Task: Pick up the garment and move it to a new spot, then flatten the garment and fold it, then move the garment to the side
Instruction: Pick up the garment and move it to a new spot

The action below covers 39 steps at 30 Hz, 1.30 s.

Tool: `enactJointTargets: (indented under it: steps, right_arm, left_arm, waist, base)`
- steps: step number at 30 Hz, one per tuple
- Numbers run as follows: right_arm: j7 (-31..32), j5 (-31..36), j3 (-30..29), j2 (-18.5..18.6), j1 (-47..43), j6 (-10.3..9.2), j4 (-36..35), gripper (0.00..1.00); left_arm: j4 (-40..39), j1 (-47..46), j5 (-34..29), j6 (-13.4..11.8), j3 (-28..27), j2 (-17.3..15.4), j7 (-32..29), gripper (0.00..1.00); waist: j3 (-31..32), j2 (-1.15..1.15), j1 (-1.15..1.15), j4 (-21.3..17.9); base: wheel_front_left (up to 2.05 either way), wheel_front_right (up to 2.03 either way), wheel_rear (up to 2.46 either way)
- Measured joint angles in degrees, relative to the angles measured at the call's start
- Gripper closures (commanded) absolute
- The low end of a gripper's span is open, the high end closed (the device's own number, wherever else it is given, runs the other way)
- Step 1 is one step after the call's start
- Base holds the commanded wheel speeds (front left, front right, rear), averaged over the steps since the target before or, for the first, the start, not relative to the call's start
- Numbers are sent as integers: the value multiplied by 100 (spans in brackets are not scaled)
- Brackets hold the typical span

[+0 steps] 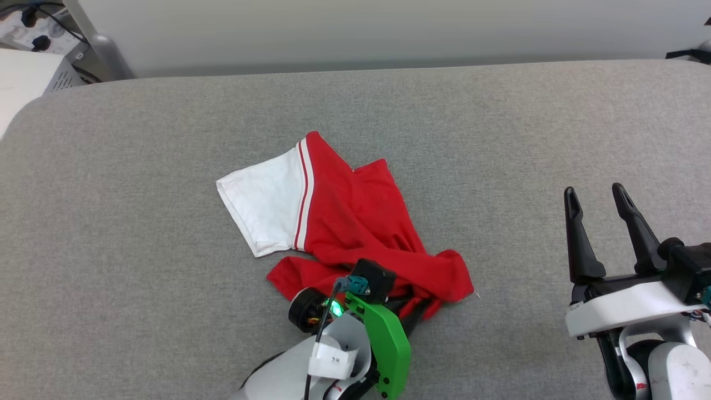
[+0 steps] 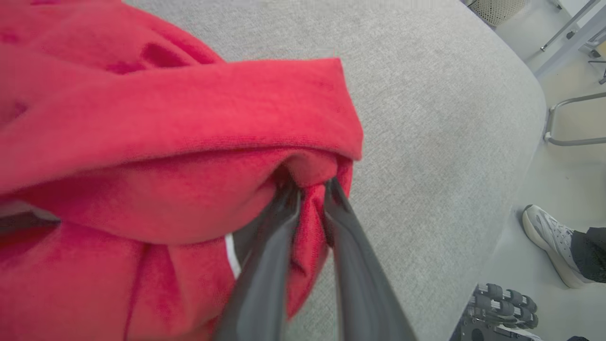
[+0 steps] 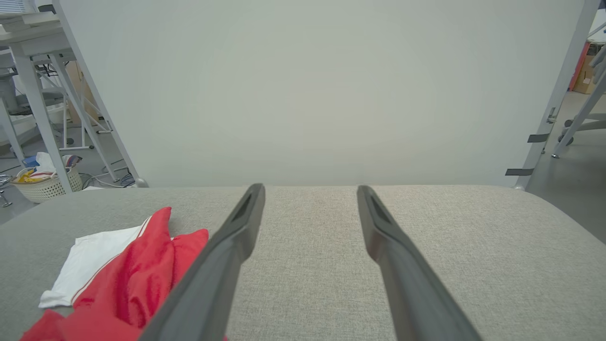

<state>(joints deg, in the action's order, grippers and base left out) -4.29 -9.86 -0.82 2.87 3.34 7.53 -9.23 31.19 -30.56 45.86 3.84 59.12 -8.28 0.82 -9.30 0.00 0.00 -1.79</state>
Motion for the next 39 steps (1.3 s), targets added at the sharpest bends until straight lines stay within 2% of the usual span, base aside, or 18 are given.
enactJointTargets:
  steps: [1, 13, 20, 23, 34, 39]
  right_arm:
    - [0, 1, 0, 0, -1, 0, 3, 0]
    - [126, 32, -67, -4, -194, 0, -24, 0]
    - [186, 63, -38, -5, -250, 0, -45, 0]
    - [232, 62, -53, -5, -353, 0, -34, 0]
    - [254, 40, -92, -7, -646, 0, 34, 0]
    - [254, 2, -98, -5, -745, 0, 64, 0]
  left_arm:
    - [-21, 6, -20, -62, -8, -3, 51, 0]
    - [-876, 111, -447, -776, -449, -326, 1182, 0]
    - [-1515, 478, -578, -1300, -1227, -715, 1383, 0]
    - [-1934, 756, -809, -1533, -1813, -894, 1384, 0]
    - [-2495, 1694, -1166, -1803, -3284, -1259, 1384, 0]
    - [-2559, 2089, -1232, -1761, -3545, -1412, 1384, 0]
  waist:
    - [31, 0, 0, 16]
    - [408, 0, 0, 291]
    - [563, 0, 0, 420]
    - [609, 0, 0, 468]
    - [805, 0, 0, 532]
    - [903, 0, 0, 513]
  base:
    - [0, 0, 0]
    - [0, 0, 0]
    - [0, 0, 0]
    - [0, 0, 0]
    - [0, 0, 0]
    - [0, 0, 0]
